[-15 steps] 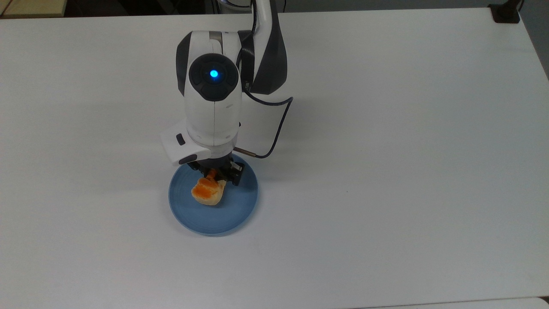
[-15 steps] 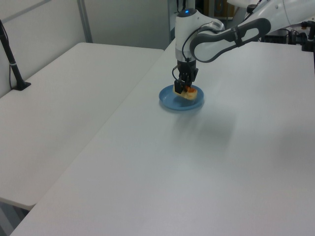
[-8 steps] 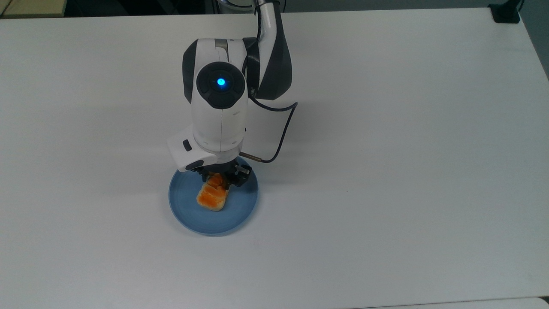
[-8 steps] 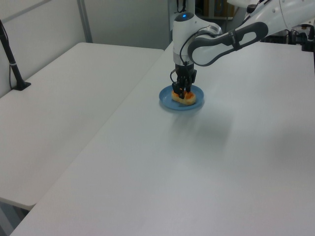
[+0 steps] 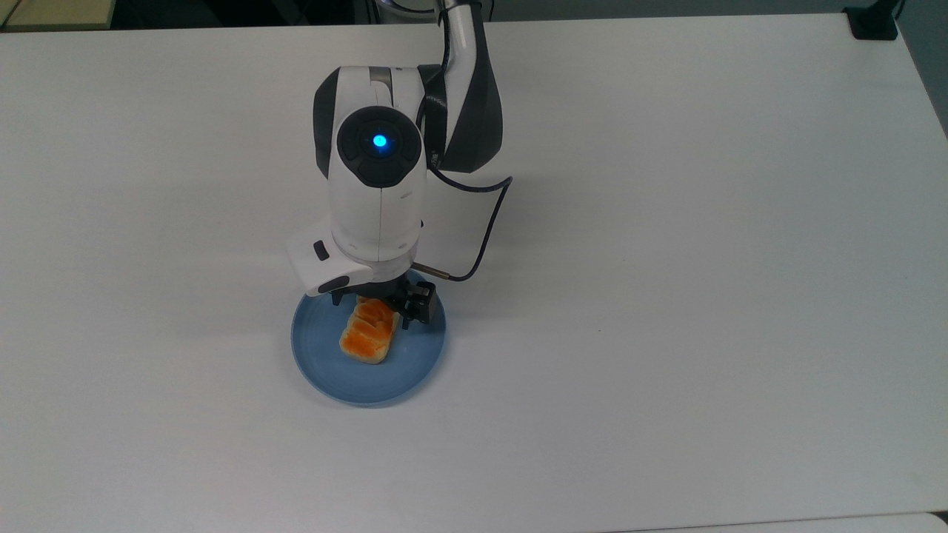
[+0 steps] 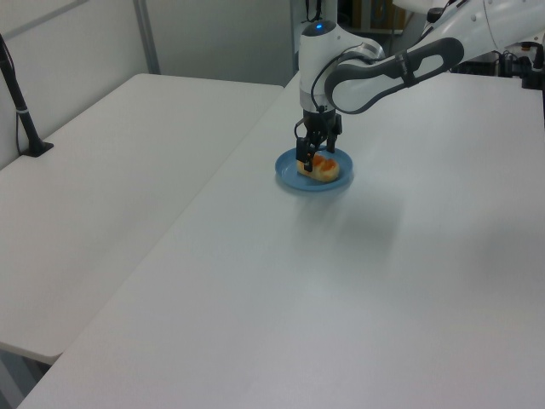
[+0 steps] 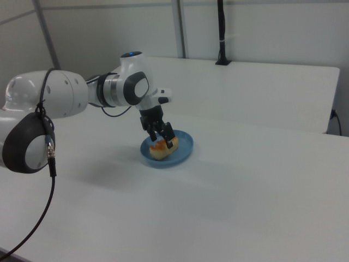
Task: Put the bread on a plate
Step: 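Lower the bread roll onto the blue plate and open the gripper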
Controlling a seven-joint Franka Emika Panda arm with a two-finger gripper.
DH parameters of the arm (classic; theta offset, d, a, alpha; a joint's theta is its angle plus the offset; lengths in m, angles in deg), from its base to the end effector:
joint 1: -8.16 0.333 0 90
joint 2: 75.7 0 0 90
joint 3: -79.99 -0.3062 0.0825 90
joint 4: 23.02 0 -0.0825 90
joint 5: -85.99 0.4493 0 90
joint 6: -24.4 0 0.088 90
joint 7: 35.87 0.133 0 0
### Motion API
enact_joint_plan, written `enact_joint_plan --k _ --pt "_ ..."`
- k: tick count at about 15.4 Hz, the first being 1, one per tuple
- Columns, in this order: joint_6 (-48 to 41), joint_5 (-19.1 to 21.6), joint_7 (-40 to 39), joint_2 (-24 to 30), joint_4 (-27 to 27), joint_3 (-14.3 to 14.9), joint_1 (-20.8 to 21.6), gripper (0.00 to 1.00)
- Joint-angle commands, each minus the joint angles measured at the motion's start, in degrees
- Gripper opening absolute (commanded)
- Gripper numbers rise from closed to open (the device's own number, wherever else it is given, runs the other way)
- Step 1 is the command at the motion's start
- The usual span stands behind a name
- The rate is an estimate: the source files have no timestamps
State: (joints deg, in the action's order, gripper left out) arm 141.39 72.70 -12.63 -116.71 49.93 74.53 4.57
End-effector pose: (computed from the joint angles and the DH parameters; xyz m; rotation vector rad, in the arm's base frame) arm 0.8033 -0.0071 0.2774 2.9734 -0.4469 0.1310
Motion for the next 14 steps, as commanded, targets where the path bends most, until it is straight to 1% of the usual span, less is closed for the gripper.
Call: enact_joint_plan --k 1,4,9,12,14 --pt "-1.5 -0.68 0.76 0.05 -1.14 1.06 0.96 1.0" --pt "-1.68 -0.6 0.76 0.4 -1.14 1.15 0.96 1.0" --pt "-3.17 0.02 0.93 2.77 -0.88 1.15 0.78 1.0" --pt "-7.55 0.28 0.76 6.02 -0.79 1.06 0.52 1.0" --pt "-13.25 1.6 -0.46 9.7 -0.62 1.06 0.08 1.0"
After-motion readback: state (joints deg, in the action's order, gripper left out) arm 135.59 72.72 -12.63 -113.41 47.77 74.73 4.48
